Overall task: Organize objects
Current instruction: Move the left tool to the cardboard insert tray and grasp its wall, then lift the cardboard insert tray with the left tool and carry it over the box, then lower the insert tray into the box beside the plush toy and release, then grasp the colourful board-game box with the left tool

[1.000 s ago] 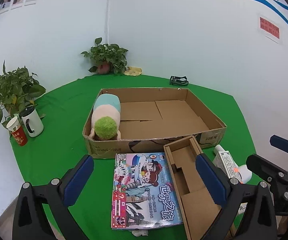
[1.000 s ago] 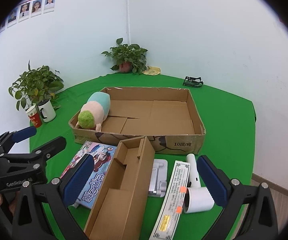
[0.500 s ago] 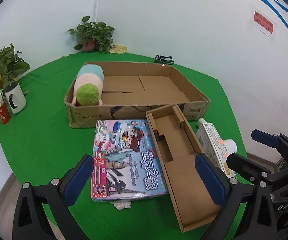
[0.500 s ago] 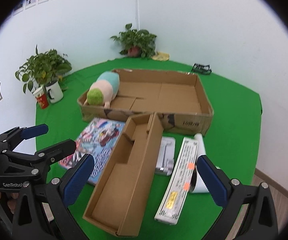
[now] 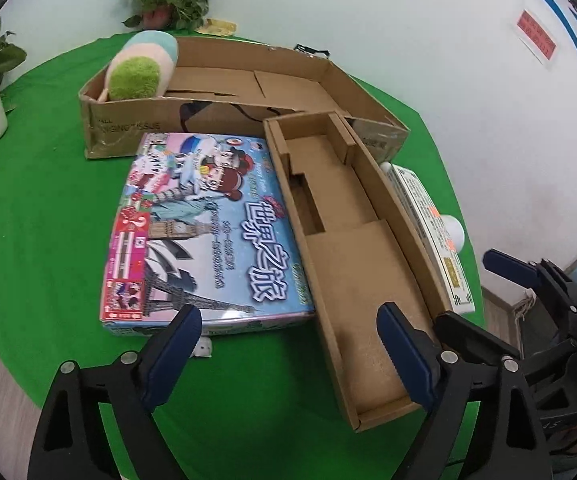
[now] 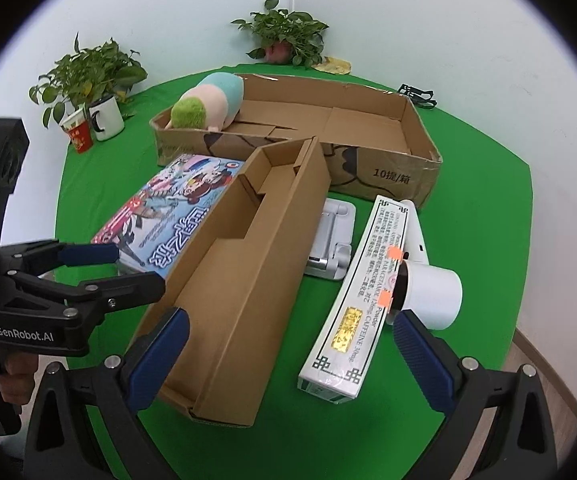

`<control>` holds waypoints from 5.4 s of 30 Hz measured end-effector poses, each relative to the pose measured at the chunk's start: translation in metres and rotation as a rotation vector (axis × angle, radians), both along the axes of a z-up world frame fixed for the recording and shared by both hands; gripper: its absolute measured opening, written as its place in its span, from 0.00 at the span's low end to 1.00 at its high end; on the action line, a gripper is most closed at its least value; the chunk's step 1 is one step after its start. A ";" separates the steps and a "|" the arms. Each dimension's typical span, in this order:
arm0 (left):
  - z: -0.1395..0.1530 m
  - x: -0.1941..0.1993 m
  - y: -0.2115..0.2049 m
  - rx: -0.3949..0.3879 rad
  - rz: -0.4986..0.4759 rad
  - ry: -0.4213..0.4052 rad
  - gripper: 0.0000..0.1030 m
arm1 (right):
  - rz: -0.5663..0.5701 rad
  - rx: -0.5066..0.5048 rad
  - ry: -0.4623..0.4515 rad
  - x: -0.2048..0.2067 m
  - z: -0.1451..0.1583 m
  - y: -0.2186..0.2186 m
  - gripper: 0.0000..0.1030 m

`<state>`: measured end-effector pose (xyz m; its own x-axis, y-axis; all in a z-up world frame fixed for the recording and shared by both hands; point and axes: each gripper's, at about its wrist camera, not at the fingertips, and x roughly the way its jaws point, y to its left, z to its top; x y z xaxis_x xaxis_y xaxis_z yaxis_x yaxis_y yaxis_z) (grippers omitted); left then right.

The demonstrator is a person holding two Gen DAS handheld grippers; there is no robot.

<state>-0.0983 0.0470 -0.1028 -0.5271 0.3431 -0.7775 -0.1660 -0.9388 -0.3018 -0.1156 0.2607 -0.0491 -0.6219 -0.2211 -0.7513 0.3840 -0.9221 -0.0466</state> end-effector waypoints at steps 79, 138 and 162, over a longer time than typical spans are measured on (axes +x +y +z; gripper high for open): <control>0.208 -0.079 0.012 -0.130 0.014 0.450 0.10 | 0.056 -0.162 0.282 -0.114 0.123 -0.044 0.11; 0.089 -0.186 -0.065 -0.232 0.188 0.172 0.67 | 0.053 -0.210 -0.173 -0.271 0.000 -0.079 0.54; 0.152 -0.054 -0.055 -0.139 0.193 0.422 1.00 | -0.031 -0.203 0.174 -0.115 0.068 -0.008 0.99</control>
